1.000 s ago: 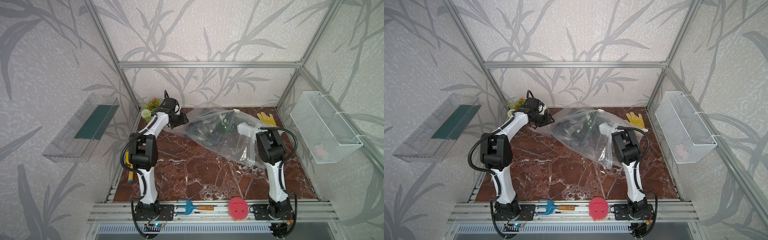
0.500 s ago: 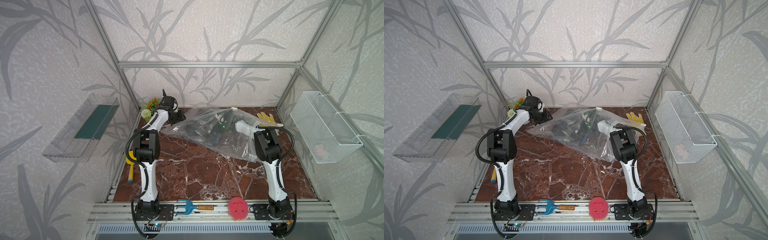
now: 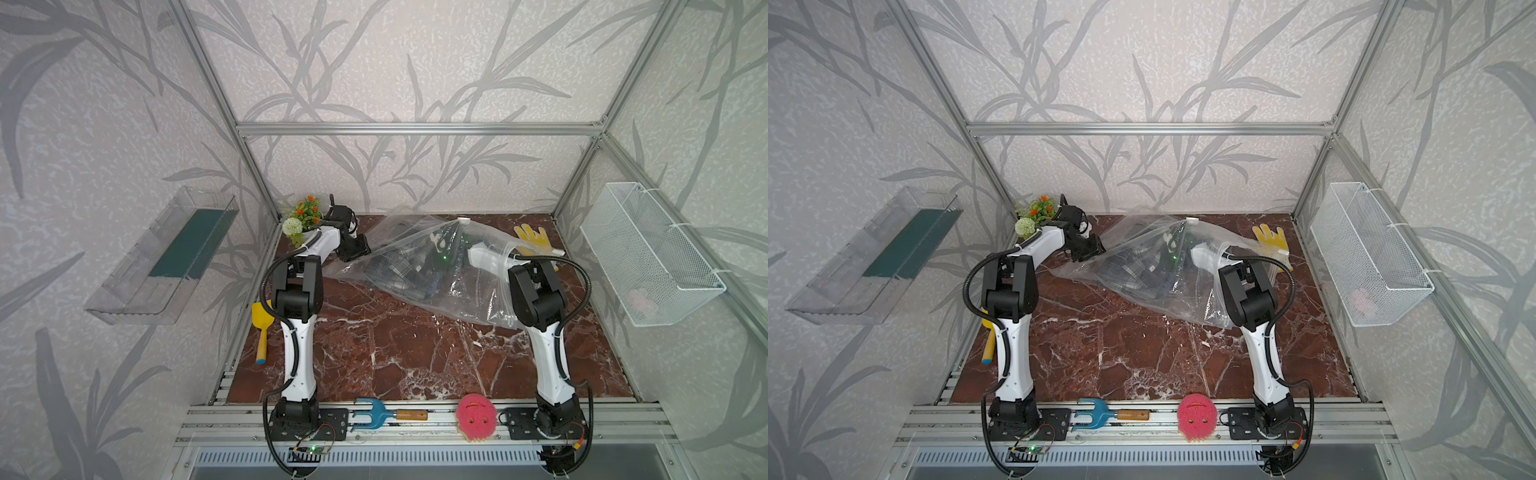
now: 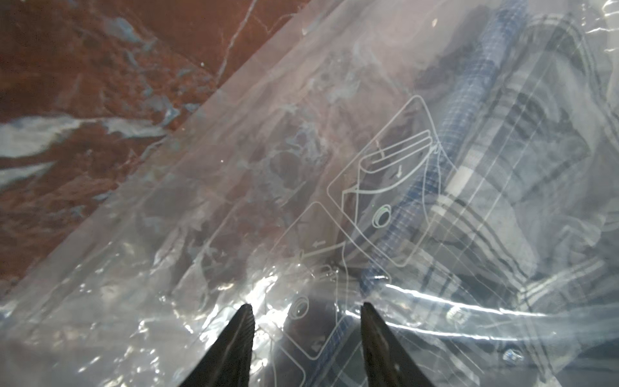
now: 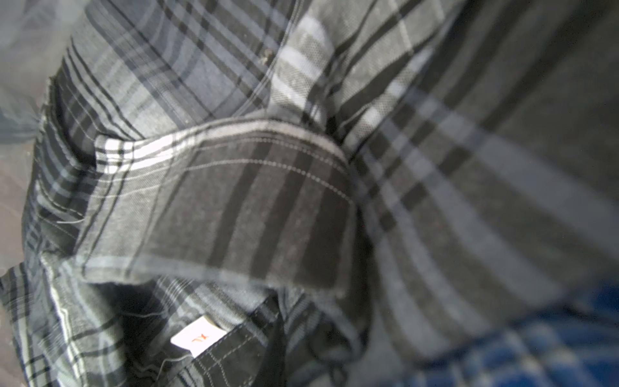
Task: Take the shirt out of the vacuum bag
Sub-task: Adjust the shirt in the vacuum bag.
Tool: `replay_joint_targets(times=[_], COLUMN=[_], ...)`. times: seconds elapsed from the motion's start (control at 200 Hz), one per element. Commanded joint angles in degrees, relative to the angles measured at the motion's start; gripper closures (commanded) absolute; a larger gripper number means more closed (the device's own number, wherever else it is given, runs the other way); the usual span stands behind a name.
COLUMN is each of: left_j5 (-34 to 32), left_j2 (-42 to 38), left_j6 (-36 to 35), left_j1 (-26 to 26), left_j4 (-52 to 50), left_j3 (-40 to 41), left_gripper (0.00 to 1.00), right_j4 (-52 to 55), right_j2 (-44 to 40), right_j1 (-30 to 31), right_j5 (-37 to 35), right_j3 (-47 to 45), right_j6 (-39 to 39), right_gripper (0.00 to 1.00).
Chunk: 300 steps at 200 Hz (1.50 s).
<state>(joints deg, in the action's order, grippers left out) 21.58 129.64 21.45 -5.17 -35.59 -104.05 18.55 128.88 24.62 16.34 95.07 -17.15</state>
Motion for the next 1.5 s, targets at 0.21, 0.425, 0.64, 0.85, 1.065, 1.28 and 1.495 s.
replay_joint_targets(times=[0.21,0.425,0.64,0.85,1.065,1.28,1.495], left_j5=[-4.9,-10.1,-11.7,-11.3,-11.8,-12.0,-12.1], left_j2=[2.9,6.3,7.5,8.2,8.2,8.3,8.3], left_j6=[0.7,3.0,4.1,5.0,5.3,5.4,5.5], left_j1=[0.2,0.2,0.3,0.3,0.3,0.3,0.3], left_j4=[-2.3,-6.6,-6.9,-5.4,-5.3,-5.5,-5.6], left_j3=[0.1,-2.9,-1.6,0.3,0.3,0.3,0.3], left_gripper=[0.50,0.53,0.57,0.58,0.59,0.59,0.60], right_j4=[6.7,8.2,9.4,10.9,10.7,8.3,14.2], right_j2=[0.0,-2.4,-5.4,-9.7,-16.6,-23.6,-30.7], right_j1=[0.8,0.8,0.7,0.6,-1.8,-7.2,-8.2], right_j5=[-2.6,-3.4,-4.8,-5.2,-7.0,-4.2,-5.8], right_j3=[-5.2,-7.9,-11.5,-16.0,-25.8,-35.7,-40.3], right_j6=[-1.8,-1.2,-1.0,-1.3,-3.8,-6.5,-3.8], right_gripper=[1.00,1.00,1.00,1.00,1.00,1.00,1.00])
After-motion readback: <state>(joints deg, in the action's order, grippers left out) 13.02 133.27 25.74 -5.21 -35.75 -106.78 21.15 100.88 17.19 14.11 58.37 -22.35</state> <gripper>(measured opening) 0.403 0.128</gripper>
